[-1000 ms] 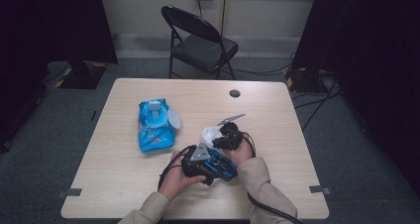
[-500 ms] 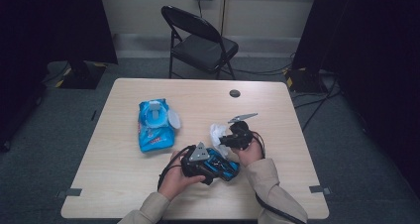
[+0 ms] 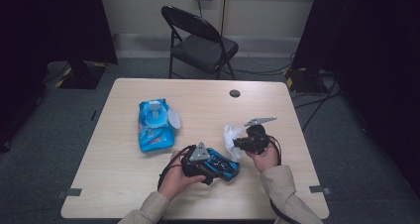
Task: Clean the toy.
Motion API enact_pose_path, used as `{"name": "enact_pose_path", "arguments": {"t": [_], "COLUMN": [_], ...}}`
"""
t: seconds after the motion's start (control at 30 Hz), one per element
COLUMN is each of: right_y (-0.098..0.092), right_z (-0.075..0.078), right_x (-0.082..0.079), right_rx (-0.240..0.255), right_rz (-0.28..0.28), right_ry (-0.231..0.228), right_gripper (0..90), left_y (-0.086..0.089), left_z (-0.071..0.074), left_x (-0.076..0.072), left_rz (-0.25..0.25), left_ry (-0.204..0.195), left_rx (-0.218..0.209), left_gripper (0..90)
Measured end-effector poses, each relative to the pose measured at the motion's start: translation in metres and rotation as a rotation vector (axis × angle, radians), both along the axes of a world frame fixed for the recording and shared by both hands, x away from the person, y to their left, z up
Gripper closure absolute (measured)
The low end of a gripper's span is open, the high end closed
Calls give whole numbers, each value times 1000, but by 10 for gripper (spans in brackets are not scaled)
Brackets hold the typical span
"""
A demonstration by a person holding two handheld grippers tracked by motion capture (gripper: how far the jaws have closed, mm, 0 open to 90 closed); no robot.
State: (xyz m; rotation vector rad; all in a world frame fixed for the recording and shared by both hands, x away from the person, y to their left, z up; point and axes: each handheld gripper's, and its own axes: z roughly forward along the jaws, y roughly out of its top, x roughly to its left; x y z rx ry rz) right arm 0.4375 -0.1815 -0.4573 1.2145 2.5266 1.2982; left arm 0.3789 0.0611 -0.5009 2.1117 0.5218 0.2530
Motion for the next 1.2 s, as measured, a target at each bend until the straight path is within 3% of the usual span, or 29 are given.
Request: {"name": "enact_pose_path", "arguments": {"t": [0.27, 0.53, 0.97, 1.2], "right_y": [-19, -32, -26, -17], "right_z": [0, -15, -43, -46], "right_x": [-10, -18, -27, -30], "right_rx": [1, -3, -34, -19], "right_rz": [-16, -32, -9, 19], "right_ry": [-10, 13, 56, 49], "right_gripper": [855, 854, 850, 851], "left_y": [-1, -1, 0, 0], "left_z": [0, 0, 0, 0], "left_x": [0, 0, 0, 0], "left_rz": [1, 1, 0, -2], "left_ry": [1, 1, -1, -1], "left_rx": [5, 3, 3, 4], "left_gripper": [104, 104, 104, 104]}}
